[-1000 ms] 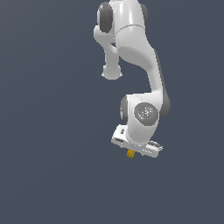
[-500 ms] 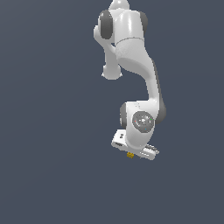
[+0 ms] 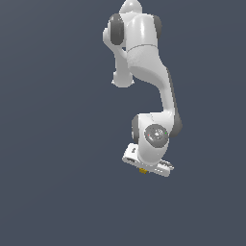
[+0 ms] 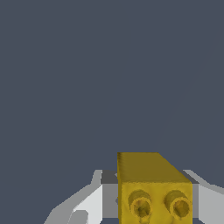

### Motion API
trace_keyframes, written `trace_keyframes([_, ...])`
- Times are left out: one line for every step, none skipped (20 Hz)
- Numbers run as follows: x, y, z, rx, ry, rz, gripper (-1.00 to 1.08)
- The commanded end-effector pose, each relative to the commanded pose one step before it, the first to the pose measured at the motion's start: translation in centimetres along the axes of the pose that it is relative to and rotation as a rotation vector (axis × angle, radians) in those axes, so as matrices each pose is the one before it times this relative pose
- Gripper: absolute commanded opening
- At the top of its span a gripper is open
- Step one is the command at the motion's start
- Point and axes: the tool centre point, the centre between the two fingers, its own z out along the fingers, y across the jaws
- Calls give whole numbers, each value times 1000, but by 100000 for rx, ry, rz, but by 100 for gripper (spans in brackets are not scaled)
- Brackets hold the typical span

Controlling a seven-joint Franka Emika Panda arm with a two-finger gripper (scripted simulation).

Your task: Pick up the object and move it to a goal position.

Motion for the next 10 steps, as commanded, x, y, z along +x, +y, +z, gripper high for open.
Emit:
trace_keyframes([19, -11, -25, 21, 40, -3, -100])
trace_keyframes([0, 0, 0, 0, 0, 0, -100])
trace_keyframes([0, 0, 0, 0, 0, 0, -100])
trace_keyframes([0, 0, 0, 0, 0, 0, -100])
trace_keyframes([0, 0, 0, 0, 0, 0, -100])
trace_keyframes([0, 0, 0, 0, 0, 0, -100])
trace_keyframes([-12, 17, 25, -28, -38, 13, -100])
trace_keyframes([-4, -15, -38, 0, 0, 0, -100])
trace_keyframes([-11, -46, -114, 0, 0, 0, -100])
trace_keyframes([-17, -77, -191, 0, 0, 0, -100])
